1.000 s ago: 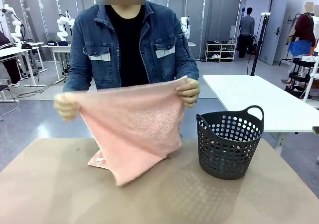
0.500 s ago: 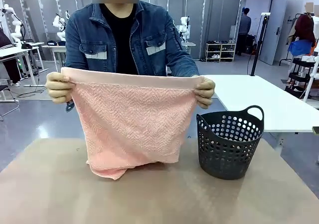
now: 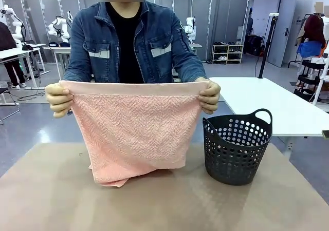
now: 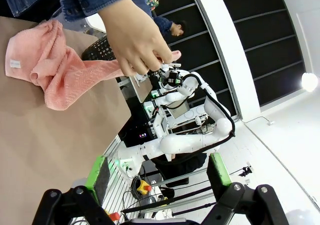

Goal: Fold the towel.
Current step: Grab the top end of the 100 cm Hotel Towel extended by the human.

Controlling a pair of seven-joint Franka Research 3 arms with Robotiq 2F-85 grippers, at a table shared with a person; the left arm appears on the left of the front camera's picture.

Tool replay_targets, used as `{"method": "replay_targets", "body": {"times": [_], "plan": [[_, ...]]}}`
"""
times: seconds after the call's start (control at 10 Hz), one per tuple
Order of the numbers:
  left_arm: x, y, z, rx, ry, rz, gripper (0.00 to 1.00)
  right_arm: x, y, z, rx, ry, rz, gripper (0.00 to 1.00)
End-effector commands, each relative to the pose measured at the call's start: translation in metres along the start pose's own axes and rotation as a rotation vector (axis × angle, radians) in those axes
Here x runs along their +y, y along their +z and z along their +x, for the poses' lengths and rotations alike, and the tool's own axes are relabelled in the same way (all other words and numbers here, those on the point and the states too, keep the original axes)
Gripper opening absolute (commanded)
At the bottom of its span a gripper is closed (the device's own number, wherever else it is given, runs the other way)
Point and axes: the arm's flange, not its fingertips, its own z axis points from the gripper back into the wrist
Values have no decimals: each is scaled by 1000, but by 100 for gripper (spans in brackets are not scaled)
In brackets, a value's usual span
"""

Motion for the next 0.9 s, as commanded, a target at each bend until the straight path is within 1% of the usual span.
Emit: {"method": "replay_targets", "body": {"times": [0.0,0.1,0.2,0.4,0.5,0.6,0.8], "plan": [[-25,-1,5,50,-121,86,100,24,0,7,39,151,-90,100],[-54,-6,12,105,-228,199,100,51,2,13,69,285,-137,100],[-95,-17,18,190,-364,334,100,88,0,22,122,440,-230,100],[-156,-52,33,305,-570,540,100,144,-28,39,260,651,-406,100],[-181,-75,37,344,-653,640,100,168,-48,44,328,750,-480,100],[-209,-106,36,383,-770,736,100,193,-68,48,367,834,-552,100],[-252,-162,30,474,-998,853,100,231,-103,49,474,984,-632,100]]}}
